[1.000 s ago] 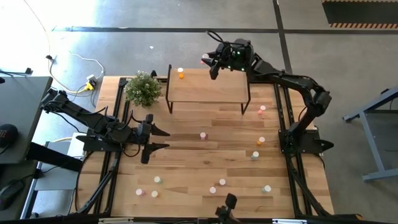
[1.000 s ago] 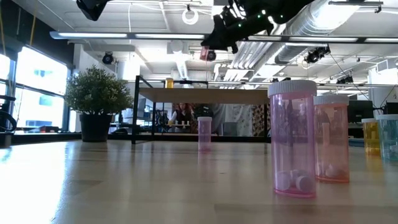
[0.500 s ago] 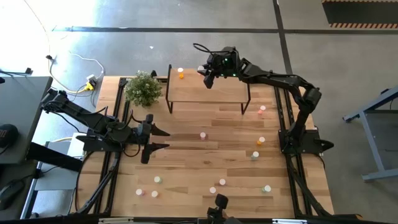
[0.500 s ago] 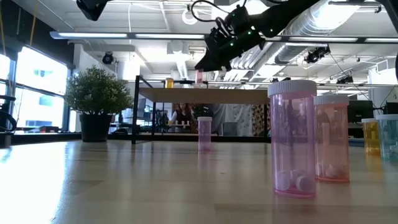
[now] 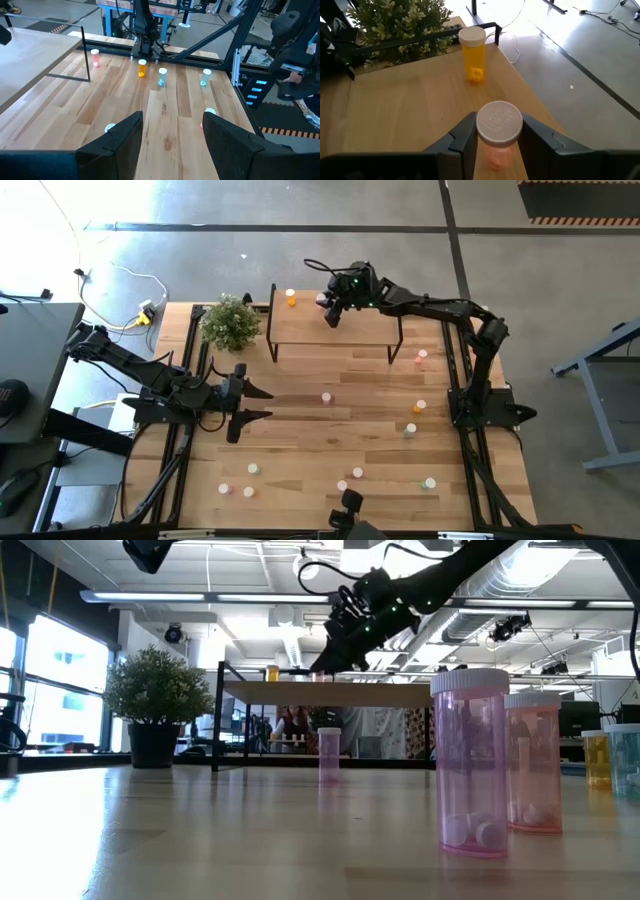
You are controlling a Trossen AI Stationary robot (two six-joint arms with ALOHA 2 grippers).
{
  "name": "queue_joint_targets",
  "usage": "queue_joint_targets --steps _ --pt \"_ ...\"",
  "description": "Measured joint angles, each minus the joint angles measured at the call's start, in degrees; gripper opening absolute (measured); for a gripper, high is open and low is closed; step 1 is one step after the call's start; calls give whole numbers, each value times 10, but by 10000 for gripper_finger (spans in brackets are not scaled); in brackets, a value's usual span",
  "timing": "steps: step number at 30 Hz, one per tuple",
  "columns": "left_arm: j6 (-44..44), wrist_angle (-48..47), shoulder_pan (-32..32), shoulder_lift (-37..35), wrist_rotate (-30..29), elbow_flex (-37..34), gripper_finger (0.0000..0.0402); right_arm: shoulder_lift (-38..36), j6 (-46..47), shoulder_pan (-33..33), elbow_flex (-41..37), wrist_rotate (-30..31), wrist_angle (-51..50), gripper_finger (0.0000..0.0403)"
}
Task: Pick and place medicine bottles onto shelf by color
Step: Put the middle pink pill bottle on the shelf
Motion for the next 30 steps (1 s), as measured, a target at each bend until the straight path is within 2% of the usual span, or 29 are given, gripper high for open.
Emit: queue_joint_targets --steps 12,30 --pt "0 0 0 0 0 0 196 21 3 1 1 -1 33 113" --pt "0 -1 0 0 0 0 196 21 18 0 0 22 16 112"
